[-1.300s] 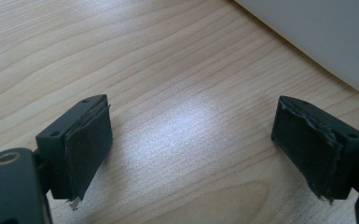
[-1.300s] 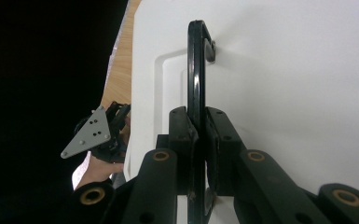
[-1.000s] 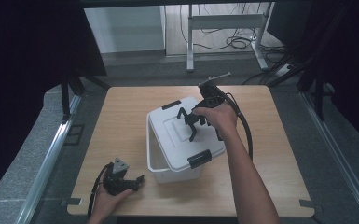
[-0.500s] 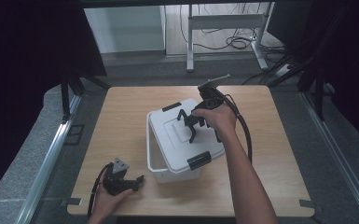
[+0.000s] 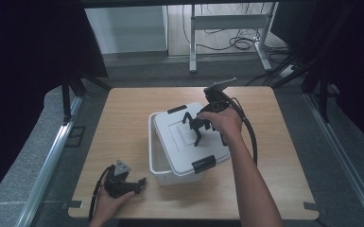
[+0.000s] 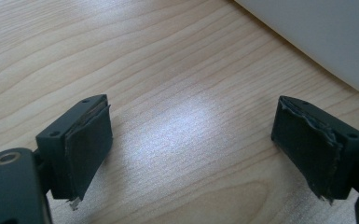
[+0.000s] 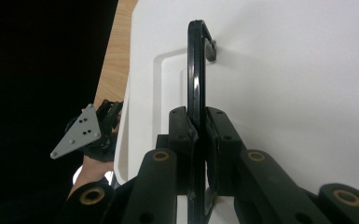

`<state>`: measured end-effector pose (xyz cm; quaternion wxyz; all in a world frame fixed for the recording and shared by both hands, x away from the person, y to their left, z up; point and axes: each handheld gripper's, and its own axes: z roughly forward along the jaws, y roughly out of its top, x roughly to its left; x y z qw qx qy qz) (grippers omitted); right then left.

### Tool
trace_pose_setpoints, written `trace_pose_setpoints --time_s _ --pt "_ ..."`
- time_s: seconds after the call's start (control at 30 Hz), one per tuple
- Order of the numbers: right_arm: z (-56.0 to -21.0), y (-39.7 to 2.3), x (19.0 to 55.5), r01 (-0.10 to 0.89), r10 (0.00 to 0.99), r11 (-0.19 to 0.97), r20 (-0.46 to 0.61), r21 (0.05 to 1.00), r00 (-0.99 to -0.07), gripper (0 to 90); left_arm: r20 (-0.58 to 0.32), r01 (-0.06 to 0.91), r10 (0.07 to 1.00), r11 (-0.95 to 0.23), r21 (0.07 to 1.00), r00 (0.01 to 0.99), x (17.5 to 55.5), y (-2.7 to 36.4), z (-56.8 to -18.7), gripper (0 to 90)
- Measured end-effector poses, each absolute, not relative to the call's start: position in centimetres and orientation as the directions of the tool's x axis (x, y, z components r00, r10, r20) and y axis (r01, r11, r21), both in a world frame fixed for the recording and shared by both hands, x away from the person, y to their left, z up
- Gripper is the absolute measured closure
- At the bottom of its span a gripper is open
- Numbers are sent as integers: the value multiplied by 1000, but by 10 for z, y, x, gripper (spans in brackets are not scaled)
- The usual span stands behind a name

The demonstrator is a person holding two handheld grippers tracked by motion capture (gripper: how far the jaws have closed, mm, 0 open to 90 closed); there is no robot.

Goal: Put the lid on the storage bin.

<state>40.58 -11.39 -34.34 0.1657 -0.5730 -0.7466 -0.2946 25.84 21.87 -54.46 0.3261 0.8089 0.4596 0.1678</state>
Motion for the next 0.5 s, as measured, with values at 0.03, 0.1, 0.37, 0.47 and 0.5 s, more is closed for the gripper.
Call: trace_pose_setpoints --time_s 0.03,0.1,0.37,0.47,0.5 --pt "-343 -115 406 953 758 168 585 251 -288 822 -29 634 853 -365 682 521 258 219 -545 123" --pt "-342 -117 405 953 757 166 586 254 -289 821 -29 634 853 -365 682 521 258 219 -545 123" --pt "-347 -119 405 957 755 157 594 246 -277 821 -29 635 853 -365 681 522 258 219 -544 123" --pt "-347 -119 406 956 756 160 592 245 -278 821 -29 635 853 -365 681 522 258 219 -544 123" --pt "-347 -119 406 956 756 159 593 245 -278 821 -29 635 853 -365 681 522 258 219 -544 123"
